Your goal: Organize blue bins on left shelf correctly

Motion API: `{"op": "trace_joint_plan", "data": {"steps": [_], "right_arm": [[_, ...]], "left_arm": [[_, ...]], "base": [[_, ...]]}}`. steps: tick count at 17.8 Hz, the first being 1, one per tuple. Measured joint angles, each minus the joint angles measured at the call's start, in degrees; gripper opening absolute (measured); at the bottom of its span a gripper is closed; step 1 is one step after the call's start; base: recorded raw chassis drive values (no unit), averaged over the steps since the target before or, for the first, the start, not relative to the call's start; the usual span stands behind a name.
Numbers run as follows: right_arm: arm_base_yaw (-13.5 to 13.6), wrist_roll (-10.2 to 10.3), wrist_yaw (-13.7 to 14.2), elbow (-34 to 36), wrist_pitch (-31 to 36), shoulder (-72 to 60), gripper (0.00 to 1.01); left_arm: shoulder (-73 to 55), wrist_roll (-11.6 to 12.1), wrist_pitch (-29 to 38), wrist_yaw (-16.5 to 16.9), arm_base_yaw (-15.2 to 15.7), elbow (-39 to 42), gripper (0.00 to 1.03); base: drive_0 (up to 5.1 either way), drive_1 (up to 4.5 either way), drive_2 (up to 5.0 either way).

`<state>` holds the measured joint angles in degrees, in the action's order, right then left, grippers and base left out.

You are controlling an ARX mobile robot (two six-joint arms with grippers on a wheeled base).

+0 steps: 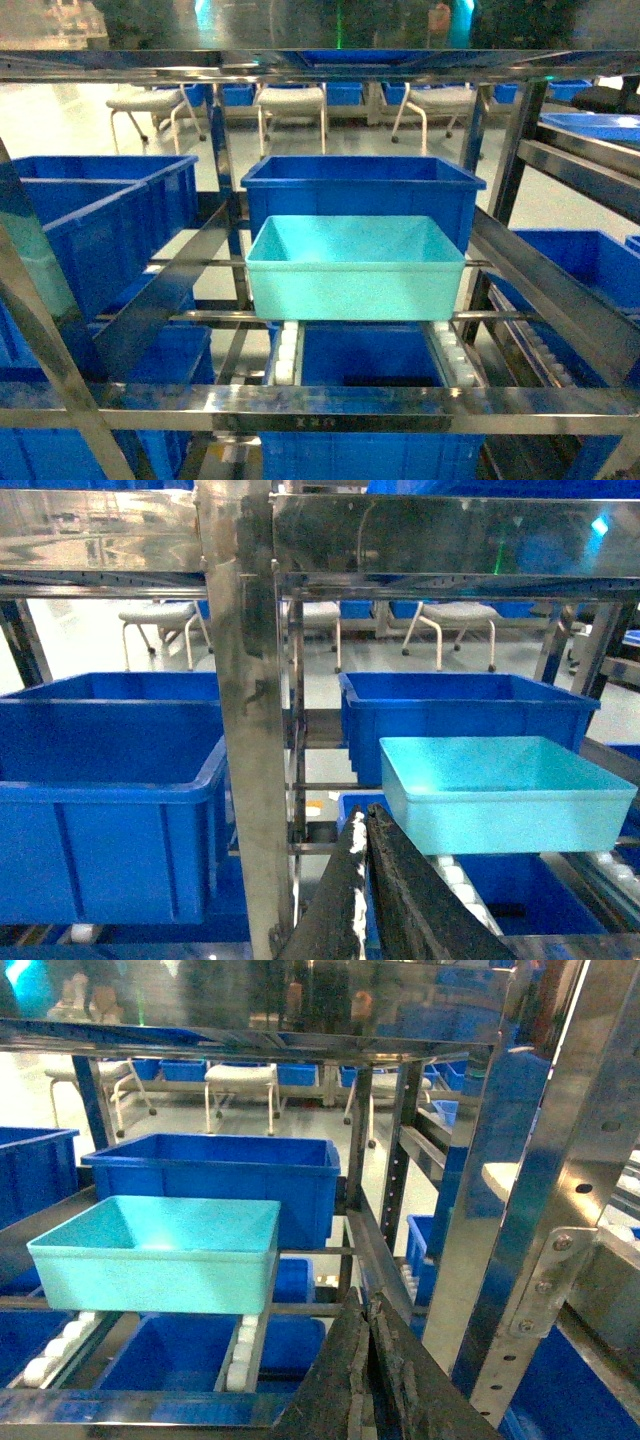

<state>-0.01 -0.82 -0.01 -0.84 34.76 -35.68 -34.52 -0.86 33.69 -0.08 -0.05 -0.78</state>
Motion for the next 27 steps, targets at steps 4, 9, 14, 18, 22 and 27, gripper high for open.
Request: {"op": "trace_joint_plan", "data": {"steps": [4,9,14,18,22,27], "right_arm": [[0.00,0.00,0.00,0.02,-4.79,5.33,0.02],[0.00,0.00,0.00,0.07,-12.00,12.98,0.02],[0.00,0.00,0.00,0.07,-18.99,20.09,0.02],[0.00,0.00,0.00,0.07,-22.60,23.61,0.02],[0.00,0.00,0.02,0.04,-35.10,34.53,0.02],[0.00,0.00,-0.02,0.00,-34.99,35.45,0.02]], "left_arm": [[5.20,0.02,-4.76,0.00,0.00,0.00,0.02],[12.63,0.02,-11.76,0.00,0.00,0.02,0.02],[19.50,0.02,-18.53,0.00,0.00,0.02,0.02],[22.93,0.00,-22.05,0.00,0.00,0.02,0.02],[34.10,0.02,-33.83,0.02,0.00,0.00,0.02],[34.16,0.04,-33.90,0.07,0.00,0.00,0.02]], "base": [[0.0,0.00,0.0],[0.0,0.00,0.0],[0.0,0.00,0.0],[0.0,0.00,0.0],[0.0,0.00,0.0],[0.0,0.00,0.0]]}}
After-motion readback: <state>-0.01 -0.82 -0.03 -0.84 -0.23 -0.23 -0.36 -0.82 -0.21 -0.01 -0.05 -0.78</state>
